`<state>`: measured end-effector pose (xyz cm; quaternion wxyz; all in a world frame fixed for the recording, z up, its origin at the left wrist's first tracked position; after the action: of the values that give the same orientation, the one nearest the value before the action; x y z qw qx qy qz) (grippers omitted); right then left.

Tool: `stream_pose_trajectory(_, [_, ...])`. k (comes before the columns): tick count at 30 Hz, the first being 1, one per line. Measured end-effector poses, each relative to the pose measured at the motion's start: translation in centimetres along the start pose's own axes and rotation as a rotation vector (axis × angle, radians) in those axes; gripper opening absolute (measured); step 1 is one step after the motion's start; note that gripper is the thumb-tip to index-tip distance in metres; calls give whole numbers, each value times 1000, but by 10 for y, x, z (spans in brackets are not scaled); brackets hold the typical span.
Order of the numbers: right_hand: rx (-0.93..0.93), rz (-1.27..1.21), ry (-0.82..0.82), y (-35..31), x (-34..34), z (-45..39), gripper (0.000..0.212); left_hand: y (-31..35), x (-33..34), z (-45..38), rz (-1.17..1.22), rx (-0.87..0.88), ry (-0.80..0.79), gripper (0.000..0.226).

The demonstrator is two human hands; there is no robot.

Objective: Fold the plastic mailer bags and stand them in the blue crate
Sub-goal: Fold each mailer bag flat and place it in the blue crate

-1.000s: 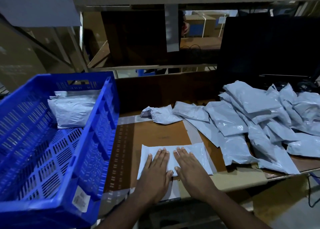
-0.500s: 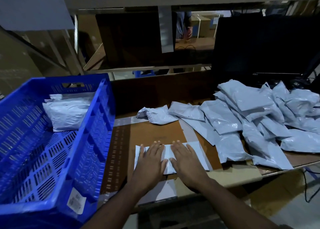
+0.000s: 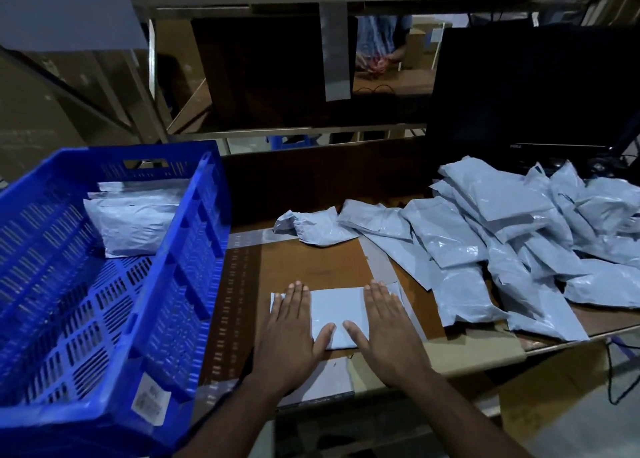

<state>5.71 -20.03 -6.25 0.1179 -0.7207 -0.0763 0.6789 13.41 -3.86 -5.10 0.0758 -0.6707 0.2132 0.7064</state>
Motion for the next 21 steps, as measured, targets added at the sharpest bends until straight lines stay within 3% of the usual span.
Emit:
stream_pose_trajectory(12, [38, -58, 33, 18, -12, 9, 108, -5, -4, -6, 73, -68, -82, 92])
stream_pose_trajectory(17, [-122, -129, 143, 9, -29, 27, 82, -14, -25, -1, 333, -1, -57, 93])
stream_pose_trajectory(21, [-178, -179, 141, 10, -20, 41, 63, -19, -16, 18, 325, 100, -91, 88])
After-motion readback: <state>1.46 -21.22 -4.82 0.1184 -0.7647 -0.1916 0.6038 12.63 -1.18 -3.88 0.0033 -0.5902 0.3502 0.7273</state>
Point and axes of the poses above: each hand's wrist, its own z-axis away from the middle knuckle, its own x-axis out of the palm, y = z × x, the point moved 8 cm from there along -z, towards the middle knuckle, and after that the axes turned 15 degrees about -x, right-handed, at the moved point
